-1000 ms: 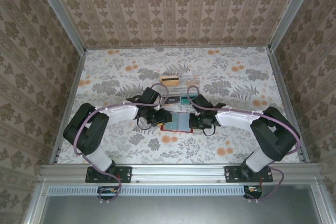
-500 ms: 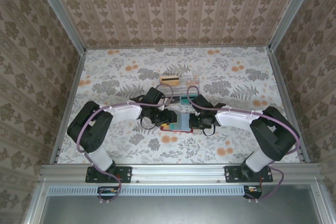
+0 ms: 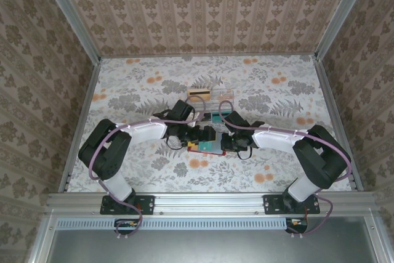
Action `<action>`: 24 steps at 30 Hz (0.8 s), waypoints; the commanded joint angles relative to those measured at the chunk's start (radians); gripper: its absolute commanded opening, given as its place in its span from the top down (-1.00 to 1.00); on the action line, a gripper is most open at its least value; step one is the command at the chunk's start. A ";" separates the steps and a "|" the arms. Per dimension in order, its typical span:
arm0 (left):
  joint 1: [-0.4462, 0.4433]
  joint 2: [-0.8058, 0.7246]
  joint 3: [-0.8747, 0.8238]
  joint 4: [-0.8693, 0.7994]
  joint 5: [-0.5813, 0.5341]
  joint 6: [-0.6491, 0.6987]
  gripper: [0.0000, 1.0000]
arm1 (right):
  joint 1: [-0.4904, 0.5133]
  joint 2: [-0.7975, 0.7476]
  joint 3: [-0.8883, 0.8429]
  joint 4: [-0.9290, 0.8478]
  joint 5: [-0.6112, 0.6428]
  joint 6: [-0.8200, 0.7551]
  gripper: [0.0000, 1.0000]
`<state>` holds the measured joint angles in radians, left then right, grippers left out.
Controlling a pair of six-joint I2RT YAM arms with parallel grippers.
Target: Take the credit cards out of the card holder
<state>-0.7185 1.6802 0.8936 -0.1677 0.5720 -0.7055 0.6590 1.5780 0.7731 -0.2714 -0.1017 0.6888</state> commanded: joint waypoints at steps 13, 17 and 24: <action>0.077 -0.122 0.004 -0.186 -0.091 0.092 -0.83 | -0.011 -0.155 0.084 -0.091 0.037 0.023 0.51; 0.106 -0.102 0.007 -0.230 -0.127 0.119 -0.16 | 0.008 -0.119 0.102 -0.015 -0.024 0.075 0.56; 0.113 -0.036 0.007 -0.200 -0.119 0.124 0.73 | 0.016 -0.015 0.098 0.158 -0.151 0.166 0.68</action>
<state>-0.6079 1.6073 0.8944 -0.3565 0.4557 -0.5964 0.6689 1.5227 0.8539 -0.2008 -0.1749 0.7910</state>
